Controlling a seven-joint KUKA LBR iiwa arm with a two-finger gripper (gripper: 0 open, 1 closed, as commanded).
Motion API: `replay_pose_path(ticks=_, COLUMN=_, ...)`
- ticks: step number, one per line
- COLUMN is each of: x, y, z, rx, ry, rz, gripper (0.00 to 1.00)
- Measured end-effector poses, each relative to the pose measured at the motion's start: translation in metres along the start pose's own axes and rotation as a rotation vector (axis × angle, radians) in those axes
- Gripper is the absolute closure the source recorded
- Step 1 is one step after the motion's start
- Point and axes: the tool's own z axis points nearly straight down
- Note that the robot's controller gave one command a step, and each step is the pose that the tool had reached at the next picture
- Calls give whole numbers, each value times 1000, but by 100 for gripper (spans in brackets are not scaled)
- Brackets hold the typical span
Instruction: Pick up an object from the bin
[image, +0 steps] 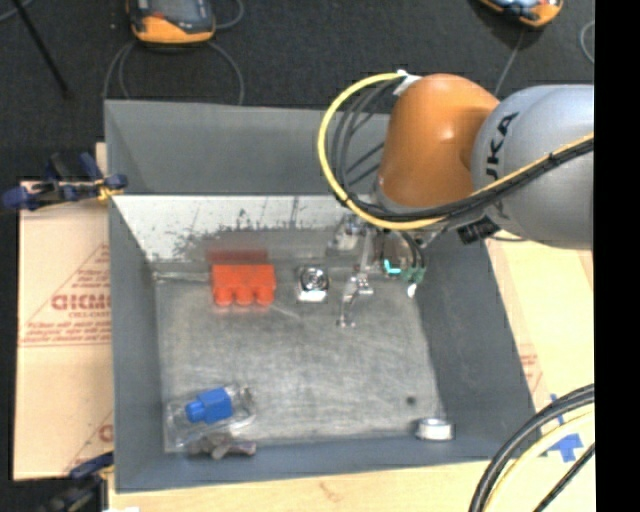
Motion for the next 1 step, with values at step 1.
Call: replay_pose_path(ticks=1, x=-30, y=-27, z=107, rx=0, ry=-1, rz=-227, gripper=0)
